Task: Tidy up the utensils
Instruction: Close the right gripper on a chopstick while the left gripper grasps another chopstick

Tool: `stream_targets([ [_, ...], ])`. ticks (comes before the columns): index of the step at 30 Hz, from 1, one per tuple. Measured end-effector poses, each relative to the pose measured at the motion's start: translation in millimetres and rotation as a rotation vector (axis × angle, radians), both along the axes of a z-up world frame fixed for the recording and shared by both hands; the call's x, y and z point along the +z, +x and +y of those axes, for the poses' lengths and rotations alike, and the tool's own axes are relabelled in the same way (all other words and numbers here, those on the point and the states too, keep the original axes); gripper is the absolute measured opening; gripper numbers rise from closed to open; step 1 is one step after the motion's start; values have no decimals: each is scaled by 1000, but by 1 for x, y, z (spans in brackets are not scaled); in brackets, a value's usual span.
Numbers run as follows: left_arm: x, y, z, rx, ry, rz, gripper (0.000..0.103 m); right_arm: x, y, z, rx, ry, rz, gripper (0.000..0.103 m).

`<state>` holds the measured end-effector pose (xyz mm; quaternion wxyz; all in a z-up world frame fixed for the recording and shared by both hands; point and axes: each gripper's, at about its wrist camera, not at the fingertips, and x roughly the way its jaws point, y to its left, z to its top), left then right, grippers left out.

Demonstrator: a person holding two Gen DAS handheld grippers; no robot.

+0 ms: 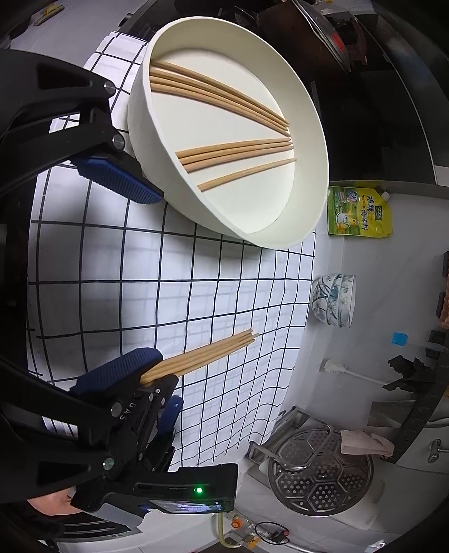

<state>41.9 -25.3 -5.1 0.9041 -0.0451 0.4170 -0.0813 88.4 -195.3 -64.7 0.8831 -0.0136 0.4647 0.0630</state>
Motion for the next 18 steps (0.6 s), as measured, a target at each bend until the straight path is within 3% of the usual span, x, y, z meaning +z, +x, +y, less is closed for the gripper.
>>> stream_targets([
  [2, -1, 0, -3, -2, 2, 3, 84, -1, 1, 0, 7, 2, 7, 19],
  [5, -4, 1, -8, -7, 4, 8, 86, -4, 4, 1, 14, -5, 18, 8],
  [12, -13, 6, -25, -24, -1, 32, 87, -4, 1, -8, 18, -20, 7, 7],
  [18, -26, 16, -49, -55, 11, 51, 89, -4, -11, -42, -44, 5, 12, 7],
])
